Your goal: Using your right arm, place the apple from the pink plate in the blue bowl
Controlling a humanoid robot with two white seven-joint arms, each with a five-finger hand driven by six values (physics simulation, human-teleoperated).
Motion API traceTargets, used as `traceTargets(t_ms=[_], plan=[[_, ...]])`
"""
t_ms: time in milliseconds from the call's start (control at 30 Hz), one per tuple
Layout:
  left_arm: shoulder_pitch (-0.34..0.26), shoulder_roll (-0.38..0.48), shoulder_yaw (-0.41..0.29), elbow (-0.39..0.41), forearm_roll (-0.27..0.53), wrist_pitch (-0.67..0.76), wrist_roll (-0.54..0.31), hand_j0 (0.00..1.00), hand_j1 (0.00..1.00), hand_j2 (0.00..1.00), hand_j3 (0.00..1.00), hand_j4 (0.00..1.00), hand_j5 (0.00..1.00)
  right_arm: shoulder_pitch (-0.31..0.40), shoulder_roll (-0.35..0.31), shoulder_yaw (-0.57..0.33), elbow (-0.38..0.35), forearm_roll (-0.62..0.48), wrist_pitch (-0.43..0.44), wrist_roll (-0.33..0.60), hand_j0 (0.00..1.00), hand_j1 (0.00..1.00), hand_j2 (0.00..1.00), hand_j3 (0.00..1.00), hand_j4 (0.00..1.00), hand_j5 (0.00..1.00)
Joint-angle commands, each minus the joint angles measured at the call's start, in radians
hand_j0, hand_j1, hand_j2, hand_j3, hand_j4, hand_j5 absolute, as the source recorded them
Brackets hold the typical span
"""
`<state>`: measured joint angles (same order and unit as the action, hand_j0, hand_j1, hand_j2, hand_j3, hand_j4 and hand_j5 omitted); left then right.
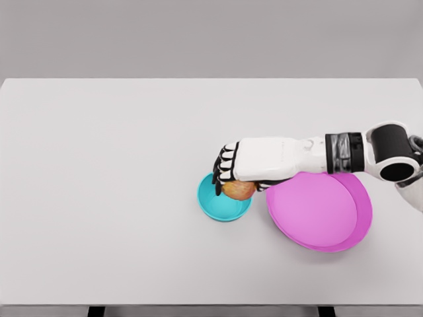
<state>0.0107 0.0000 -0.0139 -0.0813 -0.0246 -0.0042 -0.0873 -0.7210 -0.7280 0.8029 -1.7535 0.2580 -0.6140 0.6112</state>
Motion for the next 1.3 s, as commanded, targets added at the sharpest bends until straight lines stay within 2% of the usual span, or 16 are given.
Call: traceTargets(t_ms=[0, 300, 333, 367, 600, 733, 800, 833, 867, 967, 1000, 1033, 1067, 1167, 1267], plan=[[0.000, 0.000, 0.000, 0.000, 0.000, 0.001, 0.000, 1.00, 1.00, 1.00, 1.00, 1.00, 1.00, -0.002, 0.016, 0.027, 0.000, -0.006, 0.003, 0.000, 0.62, 0.62, 0.62, 0.62, 0.62, 0.62], [0.000, 0.000, 0.000, 0.000, 0.000, 0.000, 0.000, 1.00, 1.00, 1.00, 1.00, 1.00, 1.00, -0.028, 0.038, 0.056, 0.000, -0.006, 0.003, 0.000, 0.64, 0.64, 0.64, 0.64, 0.64, 0.64], [0.000, 0.000, 0.000, 0.000, 0.000, 0.001, 0.000, 1.00, 1.00, 1.00, 1.00, 1.00, 1.00, -0.028, 0.038, 0.055, 0.000, -0.006, 0.003, 0.000, 0.90, 0.90, 0.90, 0.90, 0.90, 0.90], [0.000, 0.000, 0.000, 0.000, 0.000, 0.001, 0.000, 1.00, 1.00, 1.00, 1.00, 1.00, 1.00, -0.028, 0.038, 0.055, 0.000, -0.005, 0.003, 0.000, 1.00, 1.00, 1.00, 1.00, 1.00, 1.00], [0.000, 0.000, 0.000, 0.000, 0.000, 0.001, 0.000, 1.00, 1.00, 1.00, 1.00, 1.00, 1.00, -0.035, 0.027, 0.032, 0.000, -0.002, 0.003, 0.000, 1.00, 1.00, 1.00, 1.00, 1.00, 1.00], [0.000, 0.000, 0.000, 0.000, 0.000, 0.000, 0.000, 1.00, 1.00, 1.00, 1.00, 1.00, 1.00, -0.043, 0.002, -0.036, 0.000, -0.003, 0.003, 0.000, 1.00, 1.00, 1.00, 1.00, 1.00, 1.00], [0.000, 0.000, 0.000, 0.000, 0.000, 0.000, 0.000, 1.00, 1.00, 1.00, 1.00, 1.00, 1.00, -0.034, -0.048, -0.131, -0.001, -0.011, 0.003, 0.000, 1.00, 1.00, 1.00, 1.00, 1.00, 1.00], [0.000, 0.000, 0.000, 0.000, 0.000, 0.001, 0.000, 1.00, 1.00, 1.00, 1.00, 1.00, 1.00, -0.018, -0.088, -0.180, 0.000, -0.046, 0.003, 0.000, 1.00, 1.00, 1.00, 1.00, 1.00, 1.00], [0.000, 0.000, 0.000, 0.000, 0.000, 0.000, 0.000, 1.00, 1.00, 1.00, 1.00, 1.00, 1.00, 0.026, -0.140, -0.240, 0.000, -0.071, 0.003, 0.000, 1.00, 1.00, 1.00, 1.00, 1.00, 1.00], [0.000, 0.000, 0.000, 0.000, 0.000, 0.001, 0.000, 1.00, 1.00, 1.00, 1.00, 1.00, 1.00, 0.242, -0.197, -0.514, 0.006, -0.075, 0.003, 0.000, 1.00, 1.00, 1.00, 1.00, 1.00, 1.00], [0.000, 0.000, 0.000, 0.000, 0.000, 0.001, 0.000, 1.00, 1.00, 1.00, 1.00, 1.00, 1.00, 0.301, -0.195, -0.591, 0.011, -0.075, 0.003, 0.000, 1.00, 1.00, 1.00, 1.00, 1.00, 1.00], [0.000, 0.000, 0.000, 0.000, 0.000, 0.000, 0.000, 1.00, 1.00, 1.00, 1.00, 1.00, 1.00, 0.379, -0.171, -0.720, 0.017, -0.082, 0.003, 0.000, 1.00, 1.00, 1.00, 1.00, 1.00, 1.00], [0.000, 0.000, 0.000, 0.000, 0.000, 0.000, 0.000, 1.00, 1.00, 1.00, 1.00, 1.00, 1.00, 0.432, -0.116, -0.804, 0.032, -0.089, 0.003, 0.000, 1.00, 1.00, 1.00, 1.00, 1.00, 1.00], [0.000, 0.000, 0.000, 0.000, 0.000, 0.000, 0.000, 1.00, 1.00, 1.00, 1.00, 1.00, 1.00, 0.477, -0.100, -0.821, 0.106, -0.077, 0.003, 0.000, 1.00, 1.00, 1.00, 1.00, 1.00, 1.00], [0.000, 0.000, 0.000, 0.000, 0.000, 0.000, 0.000, 1.00, 1.00, 1.00, 1.00, 1.00, 1.00, 0.497, -0.065, -0.803, 0.106, -0.074, 0.003, 0.000, 1.00, 1.00, 1.00, 1.00, 1.00, 1.00]])
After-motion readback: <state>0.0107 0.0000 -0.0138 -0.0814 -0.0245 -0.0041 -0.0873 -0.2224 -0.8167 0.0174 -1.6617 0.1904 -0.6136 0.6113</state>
